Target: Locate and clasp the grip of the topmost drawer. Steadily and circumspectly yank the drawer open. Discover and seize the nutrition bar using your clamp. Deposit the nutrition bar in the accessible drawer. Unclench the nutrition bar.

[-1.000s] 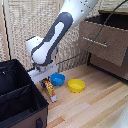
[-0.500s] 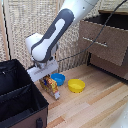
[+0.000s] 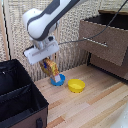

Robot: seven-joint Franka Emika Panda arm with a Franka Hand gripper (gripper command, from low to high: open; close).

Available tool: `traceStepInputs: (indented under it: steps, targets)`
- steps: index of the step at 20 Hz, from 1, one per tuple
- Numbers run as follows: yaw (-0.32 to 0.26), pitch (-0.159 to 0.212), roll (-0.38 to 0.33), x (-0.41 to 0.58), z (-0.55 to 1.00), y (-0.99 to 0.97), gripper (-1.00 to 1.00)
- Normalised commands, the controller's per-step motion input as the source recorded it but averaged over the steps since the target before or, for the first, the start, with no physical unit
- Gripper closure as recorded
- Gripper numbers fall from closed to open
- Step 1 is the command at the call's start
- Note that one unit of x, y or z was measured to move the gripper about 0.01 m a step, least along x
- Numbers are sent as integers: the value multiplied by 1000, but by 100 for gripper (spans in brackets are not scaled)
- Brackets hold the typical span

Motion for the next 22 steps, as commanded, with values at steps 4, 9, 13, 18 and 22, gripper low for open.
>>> traceStepInputs:
  steps: [4,9,13,18,22]
  targets:
    - [-121,48,-23,271,1000,0,100]
    - [-153,73,-9,217,1000,0,100]
    - [-111,87,0,209,1000,-33,100]
    - [-69,64,-17,161,981,-27,100]
    - [-26,105,0,72,776,-287,100]
